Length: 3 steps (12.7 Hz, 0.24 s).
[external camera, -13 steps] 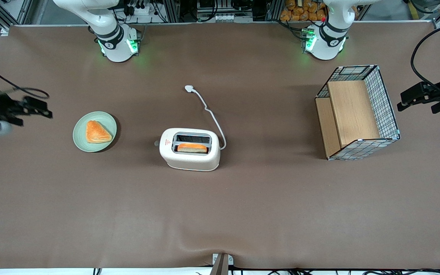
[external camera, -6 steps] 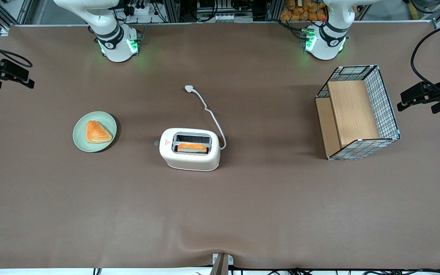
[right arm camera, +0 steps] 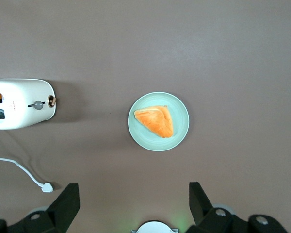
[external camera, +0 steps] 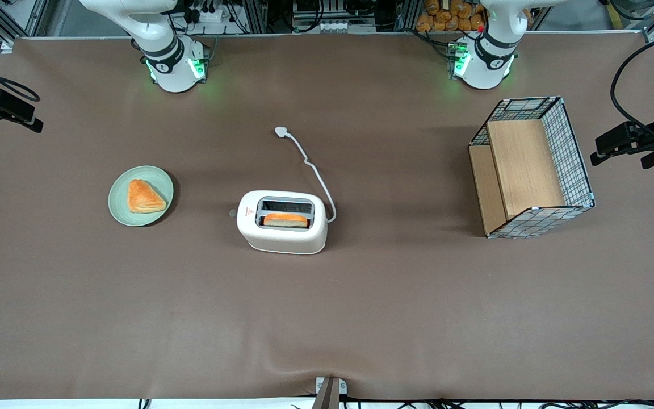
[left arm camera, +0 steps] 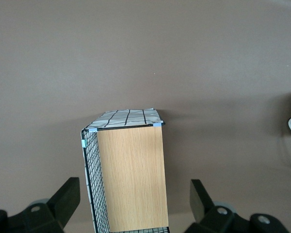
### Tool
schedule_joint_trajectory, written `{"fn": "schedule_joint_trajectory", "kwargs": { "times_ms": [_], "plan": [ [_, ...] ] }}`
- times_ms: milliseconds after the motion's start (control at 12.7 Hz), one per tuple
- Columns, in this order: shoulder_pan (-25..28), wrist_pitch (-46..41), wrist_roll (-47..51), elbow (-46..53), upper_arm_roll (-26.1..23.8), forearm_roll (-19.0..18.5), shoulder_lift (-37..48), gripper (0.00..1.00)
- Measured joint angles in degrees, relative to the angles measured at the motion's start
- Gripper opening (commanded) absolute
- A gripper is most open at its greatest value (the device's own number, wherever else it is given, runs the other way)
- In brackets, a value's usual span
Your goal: Press toaster button with right arm
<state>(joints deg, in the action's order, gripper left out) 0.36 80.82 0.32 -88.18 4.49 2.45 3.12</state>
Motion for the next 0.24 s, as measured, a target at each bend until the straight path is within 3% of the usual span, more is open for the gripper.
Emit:
{"fn": "schedule_joint_trajectory", "kwargs": {
  "times_ms": [237],
  "plan": [
    [-0.04,0.03,0.11,0.98,0.00,-0.05,-0.16,1.00]
  ]
}}
